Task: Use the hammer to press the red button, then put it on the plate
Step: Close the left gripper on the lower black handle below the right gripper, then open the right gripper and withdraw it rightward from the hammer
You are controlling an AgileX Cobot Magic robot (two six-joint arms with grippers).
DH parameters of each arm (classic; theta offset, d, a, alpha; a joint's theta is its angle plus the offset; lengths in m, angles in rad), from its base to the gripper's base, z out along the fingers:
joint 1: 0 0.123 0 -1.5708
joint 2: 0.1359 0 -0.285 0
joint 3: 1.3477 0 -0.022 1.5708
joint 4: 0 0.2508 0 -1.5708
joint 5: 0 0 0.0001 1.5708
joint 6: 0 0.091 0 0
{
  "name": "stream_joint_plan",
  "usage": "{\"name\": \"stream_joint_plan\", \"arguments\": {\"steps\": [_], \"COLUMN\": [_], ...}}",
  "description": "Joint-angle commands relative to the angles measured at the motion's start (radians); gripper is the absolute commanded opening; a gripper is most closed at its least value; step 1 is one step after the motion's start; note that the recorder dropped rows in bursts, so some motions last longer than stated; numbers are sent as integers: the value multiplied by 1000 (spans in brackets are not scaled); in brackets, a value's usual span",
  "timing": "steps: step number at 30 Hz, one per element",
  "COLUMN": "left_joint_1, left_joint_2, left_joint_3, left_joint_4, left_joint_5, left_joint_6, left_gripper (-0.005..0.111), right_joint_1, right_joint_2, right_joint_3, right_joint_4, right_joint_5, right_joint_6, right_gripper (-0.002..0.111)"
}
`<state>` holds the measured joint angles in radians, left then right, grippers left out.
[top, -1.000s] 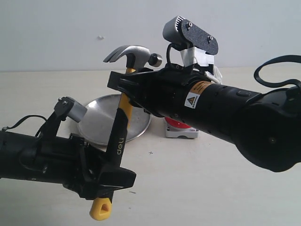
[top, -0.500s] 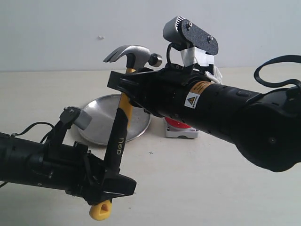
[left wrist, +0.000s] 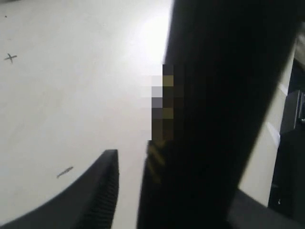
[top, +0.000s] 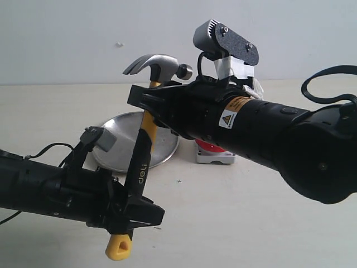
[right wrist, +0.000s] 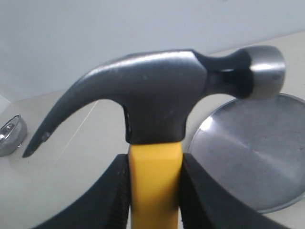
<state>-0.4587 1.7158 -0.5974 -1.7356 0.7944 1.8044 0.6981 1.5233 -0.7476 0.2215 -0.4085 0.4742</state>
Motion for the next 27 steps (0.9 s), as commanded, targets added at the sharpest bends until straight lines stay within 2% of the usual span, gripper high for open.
{"name": "stream_joint_plan", "arguments": {"steps": [1, 2, 3, 8, 12, 15, 16, 18, 27], "left_joint_1": [-3, -3, -3, -3, -3, 1, 3, 3, 3], "left_joint_2": [2, 2, 2, 2, 2, 2, 2, 2, 2], "left_joint_3": [-7, -7, -7, -7, -7, -9, -11, -11, -19], "left_joint_4": [-9, -9, -9, -9, -9, -9, -9, -9, -9], "left_joint_5": [12, 12, 12, 12, 12, 12, 12, 14, 38], "left_joint_6": [-4, -2, 6, 6, 22, 31, 31, 38, 45], "left_gripper": [13, 4, 0, 0, 0, 0, 0, 0, 0], "right_joint_1": [-5, -5, -5, -5, -5, -5, -5, -5, -5], "right_joint_2": [-22, -22, -22, -22, -22, -22, -24, -23, -69], "right_joint_3": [-18, -18, -18, -18, -18, -16, -16, -16, -16], "right_joint_4": [-6, -6, -6, 11, 15, 15, 10, 8, 1], "right_joint_5": [-58, -58, -58, -46, -12, 25, 49, 98, 284], "right_joint_6": [-2, -2, -2, -2, -2, -10, -61, -98, -172], "right_gripper": [0, 0, 0, 3, 23, 41, 52, 63, 64]}}
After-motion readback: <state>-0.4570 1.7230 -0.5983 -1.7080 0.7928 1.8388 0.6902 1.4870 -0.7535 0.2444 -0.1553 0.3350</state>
